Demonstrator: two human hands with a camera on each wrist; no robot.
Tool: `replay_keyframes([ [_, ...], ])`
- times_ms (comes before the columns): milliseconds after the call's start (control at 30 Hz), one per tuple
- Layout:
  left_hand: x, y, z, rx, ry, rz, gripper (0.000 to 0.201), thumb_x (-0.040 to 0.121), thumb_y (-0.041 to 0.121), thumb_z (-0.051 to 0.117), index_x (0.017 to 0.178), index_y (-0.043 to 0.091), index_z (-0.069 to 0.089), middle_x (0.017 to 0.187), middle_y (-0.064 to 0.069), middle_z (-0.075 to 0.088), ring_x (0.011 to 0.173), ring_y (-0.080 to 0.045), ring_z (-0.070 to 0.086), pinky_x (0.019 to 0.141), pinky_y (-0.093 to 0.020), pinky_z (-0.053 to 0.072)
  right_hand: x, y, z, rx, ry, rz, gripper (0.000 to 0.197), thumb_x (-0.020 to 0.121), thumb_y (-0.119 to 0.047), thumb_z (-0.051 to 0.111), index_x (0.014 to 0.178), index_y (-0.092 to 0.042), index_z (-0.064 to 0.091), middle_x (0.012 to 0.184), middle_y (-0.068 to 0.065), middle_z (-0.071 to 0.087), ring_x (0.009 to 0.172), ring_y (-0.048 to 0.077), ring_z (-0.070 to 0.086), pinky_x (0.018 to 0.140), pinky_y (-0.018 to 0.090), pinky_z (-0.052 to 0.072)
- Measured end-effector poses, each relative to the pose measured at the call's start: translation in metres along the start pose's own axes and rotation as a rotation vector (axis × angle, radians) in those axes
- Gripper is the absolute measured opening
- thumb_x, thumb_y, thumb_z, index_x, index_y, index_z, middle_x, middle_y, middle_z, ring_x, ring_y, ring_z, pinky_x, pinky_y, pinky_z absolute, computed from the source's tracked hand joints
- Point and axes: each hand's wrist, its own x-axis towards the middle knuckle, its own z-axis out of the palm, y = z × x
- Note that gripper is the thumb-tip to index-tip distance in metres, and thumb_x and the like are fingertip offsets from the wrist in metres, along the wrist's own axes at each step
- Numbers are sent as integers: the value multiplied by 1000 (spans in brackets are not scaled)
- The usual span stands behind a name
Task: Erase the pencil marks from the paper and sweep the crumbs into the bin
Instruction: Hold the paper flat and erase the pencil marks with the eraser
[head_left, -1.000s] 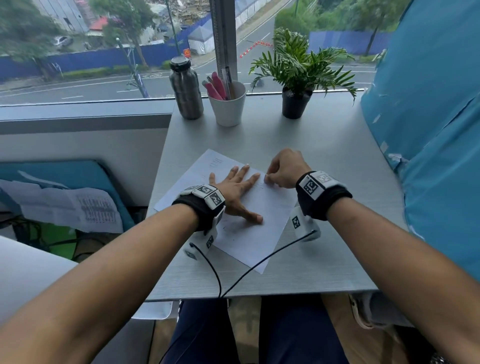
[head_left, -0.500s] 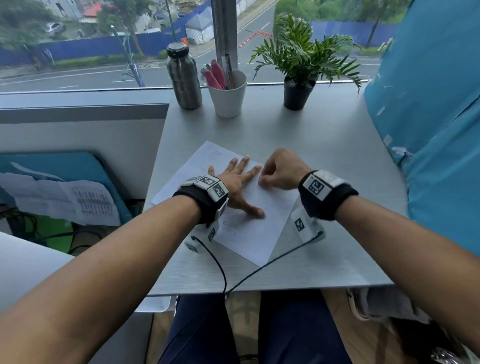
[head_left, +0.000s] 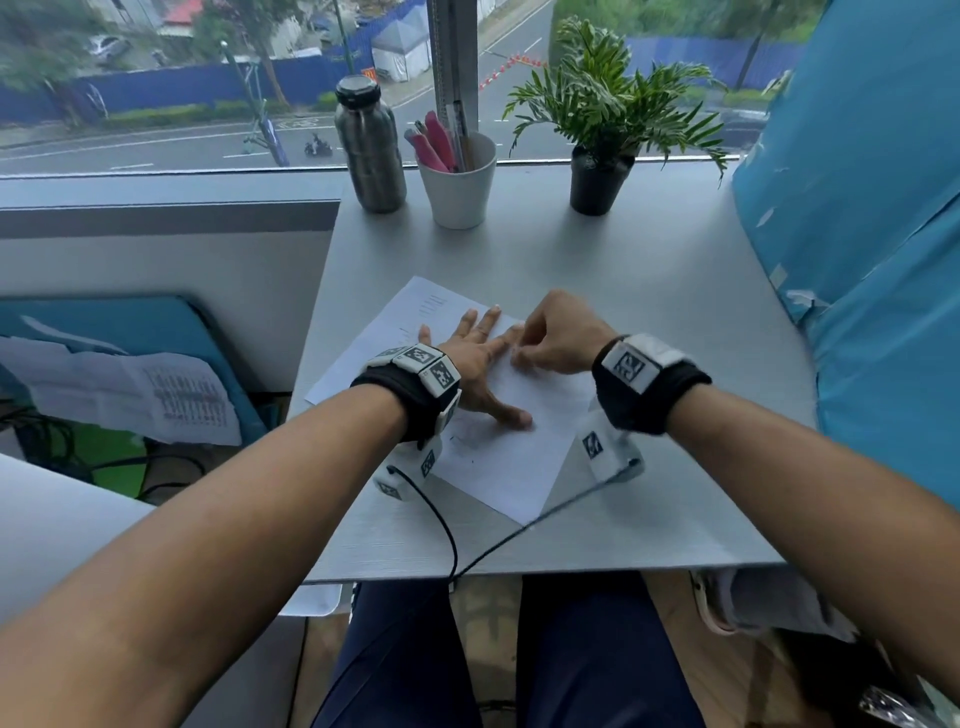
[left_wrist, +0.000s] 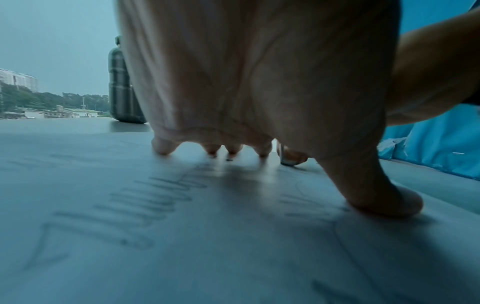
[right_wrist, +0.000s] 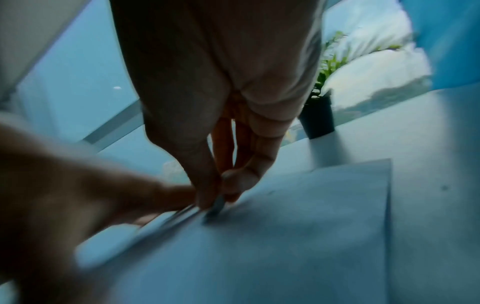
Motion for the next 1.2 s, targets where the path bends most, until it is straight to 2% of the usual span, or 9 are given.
replay_keyframes([
  [100,0,1,1,7,3,4,133,50,89,63,148,46,-16,156,12,-31,145,-17,-25,107,-69,-11,6,8,-4,53,103,73,12,76,-19,73,78,-9,78,74,5,73,67,13,62,72,19,47],
  [233,1,0,1,-1,4,10,133,51,88,63,147,46,-18,156,12,-32,145,-17,-25,108,-69,-12,-1,-1,4,24,-7,-24,8,73,-18,75,74,-11,78,63,1,66,51,5,53,56,12,41],
  [367,-1,1,1,-9,3,7,133,51,87,64,148,46,-16,156,12,-30,145,-17,-25,108,-69,-12,9,8,-1,64,99,66,10,75,-20,76,77,-11,78,72,2,72,72,14,64,77,19,49],
  [467,0,0,2,-28,13,8,136,50,87,65,148,44,-18,156,14,-30,145,-15,-25,109,-67,-13,3,-1,5,19,15,-24,10,72,-18,76,75,-9,78,72,6,73,64,15,63,63,20,47],
  [667,1,1,2,-17,23,-17,146,49,89,63,150,29,-24,155,16,-30,145,-12,-25,109,-65,-12,6,-1,7,53,38,-11,11,71,-18,77,75,-9,79,72,5,74,60,10,61,64,18,46],
  [867,0,1,2,-23,30,-48,144,46,91,63,148,37,-23,155,7,-35,144,-21,-28,111,-61,-14,15,4,1,82,89,44,12,72,-21,77,79,-10,80,75,4,75,66,10,63,70,18,44],
  [1000,0,-2,1,-19,22,-44,145,44,92,62,148,38,-24,154,7,-36,144,-20,-28,111,-61,-14,15,-2,4,66,8,-10,10,71,-16,77,78,-10,80,73,7,75,48,2,56,59,18,49],
  [1100,1,0,1,-16,32,-49,145,43,92,62,148,39,-24,155,8,-34,144,-20,-28,111,-62,-14,21,3,0,74,82,33,11,72,-18,78,78,-10,79,72,5,73,53,7,57,61,17,46],
  [1200,1,-2,1,-14,23,-57,147,42,92,63,148,38,-24,154,8,-35,144,-20,-29,111,-62,-14,16,-3,3,62,-18,-38,7,71,-17,79,75,-11,78,63,1,69,47,3,55,52,16,45],
])
